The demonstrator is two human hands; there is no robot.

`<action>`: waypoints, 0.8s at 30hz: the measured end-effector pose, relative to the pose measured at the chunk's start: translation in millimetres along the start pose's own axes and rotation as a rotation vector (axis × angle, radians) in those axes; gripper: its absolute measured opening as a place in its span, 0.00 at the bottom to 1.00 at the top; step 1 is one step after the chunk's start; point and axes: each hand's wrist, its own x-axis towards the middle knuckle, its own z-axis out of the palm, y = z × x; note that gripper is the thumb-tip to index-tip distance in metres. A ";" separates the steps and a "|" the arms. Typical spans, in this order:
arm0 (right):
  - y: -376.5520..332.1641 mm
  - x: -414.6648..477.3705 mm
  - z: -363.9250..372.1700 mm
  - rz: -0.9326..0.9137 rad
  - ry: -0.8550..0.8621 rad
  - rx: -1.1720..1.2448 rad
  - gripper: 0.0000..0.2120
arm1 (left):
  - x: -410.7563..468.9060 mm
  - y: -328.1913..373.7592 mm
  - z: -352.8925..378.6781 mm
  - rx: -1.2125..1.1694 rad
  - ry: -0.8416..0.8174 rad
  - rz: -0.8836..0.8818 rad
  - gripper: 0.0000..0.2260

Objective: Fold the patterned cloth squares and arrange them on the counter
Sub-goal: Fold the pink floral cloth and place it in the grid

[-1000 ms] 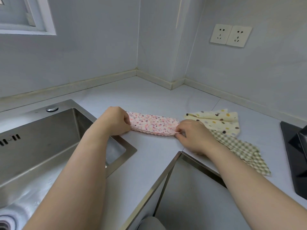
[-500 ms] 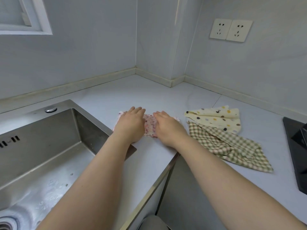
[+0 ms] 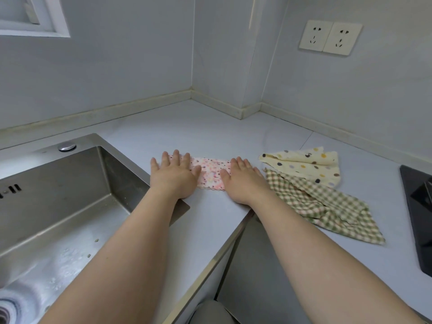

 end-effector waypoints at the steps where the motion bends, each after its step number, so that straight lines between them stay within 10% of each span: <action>1: 4.1 -1.1 -1.5 0.022 -0.010 -0.009 0.33 | -0.8 -0.5 0.0 0.011 0.001 -0.029 0.30; 7: 3.3 -5.1 -9.9 0.150 -0.018 -0.084 0.33 | -5.7 9.4 -3.4 0.100 0.098 -0.088 0.31; 13: -20.4 -6.1 5.0 -0.130 0.178 0.079 0.31 | 2.9 13.9 5.8 -0.036 0.071 0.166 0.27; 24: -6.6 -1.0 10.2 0.054 0.102 0.106 0.34 | 2.9 3.5 -2.0 -0.002 0.009 -0.027 0.31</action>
